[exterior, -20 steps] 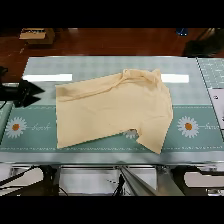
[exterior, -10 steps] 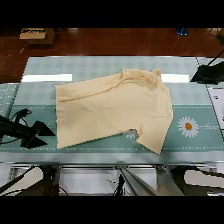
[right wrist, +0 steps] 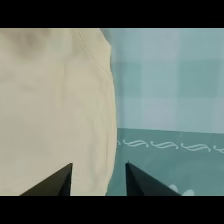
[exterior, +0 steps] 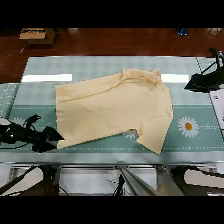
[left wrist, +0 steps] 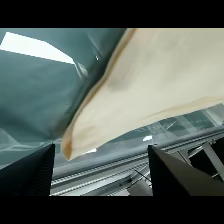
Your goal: Fold the shirts.
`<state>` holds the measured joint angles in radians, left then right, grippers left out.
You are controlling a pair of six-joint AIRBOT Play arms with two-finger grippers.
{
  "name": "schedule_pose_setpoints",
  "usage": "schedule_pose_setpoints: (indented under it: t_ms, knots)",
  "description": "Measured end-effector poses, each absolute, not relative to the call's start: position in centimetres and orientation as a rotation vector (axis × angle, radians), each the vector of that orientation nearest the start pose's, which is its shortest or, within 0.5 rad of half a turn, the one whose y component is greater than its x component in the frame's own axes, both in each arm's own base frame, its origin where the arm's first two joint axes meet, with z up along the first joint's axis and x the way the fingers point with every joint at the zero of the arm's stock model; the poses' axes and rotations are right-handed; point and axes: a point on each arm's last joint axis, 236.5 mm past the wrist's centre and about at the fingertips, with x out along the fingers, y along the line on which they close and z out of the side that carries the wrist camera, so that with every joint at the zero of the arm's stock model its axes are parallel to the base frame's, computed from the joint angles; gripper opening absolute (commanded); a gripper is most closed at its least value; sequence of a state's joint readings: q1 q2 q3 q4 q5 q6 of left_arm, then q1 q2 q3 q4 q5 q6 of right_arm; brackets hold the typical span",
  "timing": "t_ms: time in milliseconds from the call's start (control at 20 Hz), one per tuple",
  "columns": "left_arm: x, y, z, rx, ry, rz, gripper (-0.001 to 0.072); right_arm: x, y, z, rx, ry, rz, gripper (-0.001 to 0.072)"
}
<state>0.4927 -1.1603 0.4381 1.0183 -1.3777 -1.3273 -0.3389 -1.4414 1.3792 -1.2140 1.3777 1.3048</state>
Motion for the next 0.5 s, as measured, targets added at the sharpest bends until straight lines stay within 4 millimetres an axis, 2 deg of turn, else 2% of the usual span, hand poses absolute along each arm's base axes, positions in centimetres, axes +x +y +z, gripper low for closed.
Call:
schedule_pose_setpoints:
  t_ms: [50,150,200,350,450,500]
  knots:
    - [16.2,-5.6,-10.5,-0.903,1.764,-0.136,0.0260,39.4,-5.3,2.5,0.316,1.325,0.137,0.0429]
    - [16.7,-6.5,-11.1,-0.857,1.757,-0.134,0.0050,39.4,-5.3,3.1,0.310,1.307,0.135,0.0437]
    - [16.9,-6.8,-11.3,-0.834,1.755,-0.137,0.0020,39.3,-5.4,3.5,0.301,1.299,0.132,0.0438]
    - [17.2,-7.7,-11.5,-0.808,1.752,-0.146,0.0020,38.5,-6.6,3.8,0.284,1.305,0.099,0.0441]
    - [17.2,-7.9,-11.6,-0.798,1.753,-0.148,0.0020,37.2,-7.9,2.9,0.317,1.336,0.068,0.0449]
    - [17.2,-7.9,-11.6,-0.794,1.753,-0.150,0.0020,36.2,-8.4,2.2,0.349,1.356,0.056,0.0497]
